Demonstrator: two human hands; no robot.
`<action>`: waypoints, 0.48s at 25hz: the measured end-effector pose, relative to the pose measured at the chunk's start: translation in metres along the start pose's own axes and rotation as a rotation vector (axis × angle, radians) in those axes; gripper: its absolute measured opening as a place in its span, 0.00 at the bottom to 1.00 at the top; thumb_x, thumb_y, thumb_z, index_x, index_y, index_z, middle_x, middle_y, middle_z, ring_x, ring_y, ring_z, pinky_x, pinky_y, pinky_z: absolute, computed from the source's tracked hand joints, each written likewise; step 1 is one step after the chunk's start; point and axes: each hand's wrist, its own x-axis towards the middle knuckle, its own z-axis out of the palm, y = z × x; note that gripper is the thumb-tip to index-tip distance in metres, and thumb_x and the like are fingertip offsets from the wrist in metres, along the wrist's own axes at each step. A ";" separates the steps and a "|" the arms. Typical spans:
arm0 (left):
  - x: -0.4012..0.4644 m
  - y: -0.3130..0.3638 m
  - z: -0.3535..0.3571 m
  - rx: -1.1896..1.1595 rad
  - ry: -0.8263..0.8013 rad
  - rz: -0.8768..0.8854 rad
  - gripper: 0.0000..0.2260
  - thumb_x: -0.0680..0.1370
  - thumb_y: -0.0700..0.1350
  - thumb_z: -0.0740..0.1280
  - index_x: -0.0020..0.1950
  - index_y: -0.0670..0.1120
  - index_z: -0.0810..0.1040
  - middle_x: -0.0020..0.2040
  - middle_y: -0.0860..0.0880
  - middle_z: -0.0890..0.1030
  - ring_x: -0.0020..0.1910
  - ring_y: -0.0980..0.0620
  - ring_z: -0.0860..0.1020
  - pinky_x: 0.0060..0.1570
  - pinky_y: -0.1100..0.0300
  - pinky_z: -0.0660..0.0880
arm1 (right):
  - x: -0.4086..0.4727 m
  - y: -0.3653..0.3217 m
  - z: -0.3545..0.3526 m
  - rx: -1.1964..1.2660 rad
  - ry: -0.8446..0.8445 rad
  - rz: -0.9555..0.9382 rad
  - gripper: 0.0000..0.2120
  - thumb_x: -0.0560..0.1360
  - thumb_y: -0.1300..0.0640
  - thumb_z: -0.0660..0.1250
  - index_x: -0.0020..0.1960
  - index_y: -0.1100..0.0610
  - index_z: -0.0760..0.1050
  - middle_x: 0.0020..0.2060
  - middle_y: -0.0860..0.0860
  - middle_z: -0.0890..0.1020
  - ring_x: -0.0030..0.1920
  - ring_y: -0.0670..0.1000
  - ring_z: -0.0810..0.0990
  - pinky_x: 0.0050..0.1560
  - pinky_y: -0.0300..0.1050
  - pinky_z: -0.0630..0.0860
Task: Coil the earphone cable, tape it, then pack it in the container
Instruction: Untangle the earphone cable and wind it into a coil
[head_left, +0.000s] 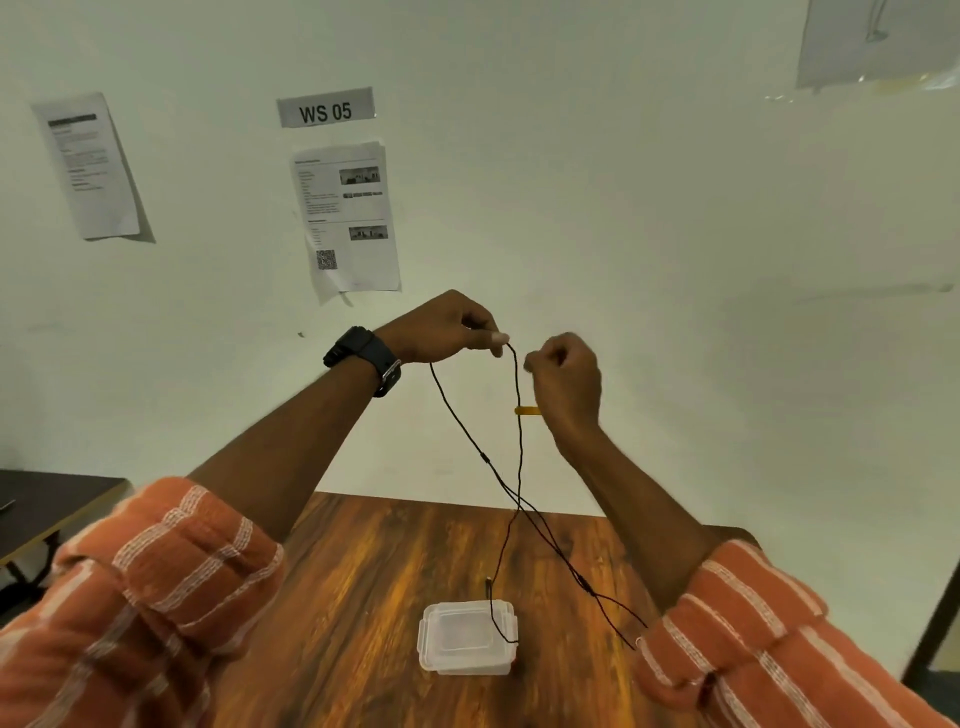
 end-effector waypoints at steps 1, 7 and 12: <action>0.000 0.002 0.001 -0.011 0.005 0.011 0.11 0.78 0.49 0.68 0.43 0.43 0.84 0.37 0.53 0.80 0.31 0.64 0.73 0.31 0.75 0.67 | 0.004 -0.002 -0.001 -0.007 0.044 -0.075 0.09 0.69 0.58 0.71 0.48 0.53 0.75 0.39 0.51 0.77 0.38 0.48 0.74 0.34 0.40 0.73; -0.011 -0.003 -0.014 -0.255 0.077 -0.050 0.14 0.76 0.50 0.70 0.40 0.40 0.82 0.27 0.51 0.67 0.26 0.54 0.61 0.25 0.64 0.60 | 0.037 -0.027 -0.039 0.187 -0.452 -0.001 0.08 0.75 0.54 0.71 0.45 0.60 0.81 0.25 0.49 0.67 0.24 0.47 0.64 0.31 0.43 0.70; -0.039 -0.048 -0.014 -0.547 0.143 -0.151 0.14 0.76 0.53 0.67 0.39 0.43 0.81 0.26 0.52 0.62 0.24 0.53 0.61 0.29 0.61 0.62 | 0.078 -0.067 -0.091 0.008 -0.253 -0.100 0.11 0.75 0.49 0.70 0.38 0.54 0.78 0.26 0.48 0.68 0.24 0.46 0.63 0.31 0.41 0.72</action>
